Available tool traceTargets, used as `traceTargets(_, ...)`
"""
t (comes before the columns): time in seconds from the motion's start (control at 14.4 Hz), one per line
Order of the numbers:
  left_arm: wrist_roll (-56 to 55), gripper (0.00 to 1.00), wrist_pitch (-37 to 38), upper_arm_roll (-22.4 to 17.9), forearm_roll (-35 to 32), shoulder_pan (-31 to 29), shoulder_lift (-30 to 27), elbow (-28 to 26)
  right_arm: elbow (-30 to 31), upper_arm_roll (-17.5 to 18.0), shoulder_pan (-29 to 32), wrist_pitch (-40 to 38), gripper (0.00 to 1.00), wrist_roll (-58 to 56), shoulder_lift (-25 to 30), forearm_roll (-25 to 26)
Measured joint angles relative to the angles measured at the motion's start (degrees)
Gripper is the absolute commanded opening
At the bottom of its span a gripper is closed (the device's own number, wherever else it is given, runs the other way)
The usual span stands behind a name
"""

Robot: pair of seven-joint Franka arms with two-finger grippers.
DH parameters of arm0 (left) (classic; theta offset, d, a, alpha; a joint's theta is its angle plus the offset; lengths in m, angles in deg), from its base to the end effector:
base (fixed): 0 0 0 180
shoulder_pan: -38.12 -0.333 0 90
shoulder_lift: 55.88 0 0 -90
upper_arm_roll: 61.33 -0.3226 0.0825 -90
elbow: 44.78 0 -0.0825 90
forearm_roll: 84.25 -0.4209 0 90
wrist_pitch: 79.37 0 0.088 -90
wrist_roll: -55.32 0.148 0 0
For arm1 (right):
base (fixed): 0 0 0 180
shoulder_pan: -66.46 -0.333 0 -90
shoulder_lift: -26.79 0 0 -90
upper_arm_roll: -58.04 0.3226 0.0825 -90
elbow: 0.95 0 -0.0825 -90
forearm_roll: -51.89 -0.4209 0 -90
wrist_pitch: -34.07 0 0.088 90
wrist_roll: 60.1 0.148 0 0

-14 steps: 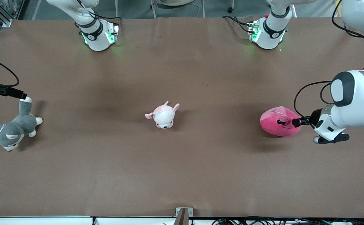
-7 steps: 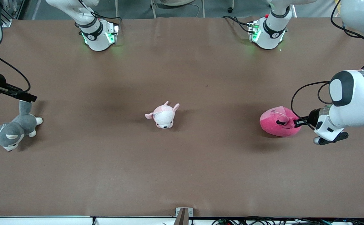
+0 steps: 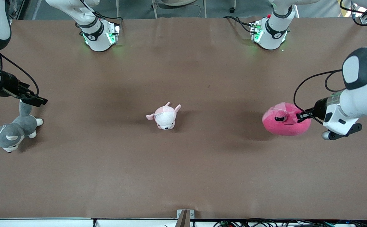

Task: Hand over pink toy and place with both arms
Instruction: 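Lift the pink plush toward the table middle while the right gripper approaches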

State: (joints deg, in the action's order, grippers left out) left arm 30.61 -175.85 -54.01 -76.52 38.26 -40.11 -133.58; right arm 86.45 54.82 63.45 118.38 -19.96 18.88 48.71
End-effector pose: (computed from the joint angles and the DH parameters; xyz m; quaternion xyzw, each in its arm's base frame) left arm 0.6545 -0.0974 0.4393 0.9807 0.1623 -0.0898 0.0612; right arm 0.6110 0.0082 0.5226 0.9341 -0.3432 -0.0981 0.0102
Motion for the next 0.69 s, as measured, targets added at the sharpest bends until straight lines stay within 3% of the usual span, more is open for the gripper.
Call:
traceTargets(0.28,-13.07,0.02,2.37,8.66,4.09,0.49,-0.32,5.95,-0.05,0.29,-7.42,1.77,1.00,15.88,0.00,-3.93)
traceTargets(0.56,-27.35,0.03,1.76,19.56,4.89,1.60,0.37,8.09,-0.20,0.50,-14.34,4.90,1.00,33.12,0.00,-8.94)
traceTargets(0.69,-32.27,0.03,-0.59,21.70,4.91,5.02,1.12,8.42,-0.17,0.57,-18.37,7.61,1.00,42.21,0.00,-10.43)
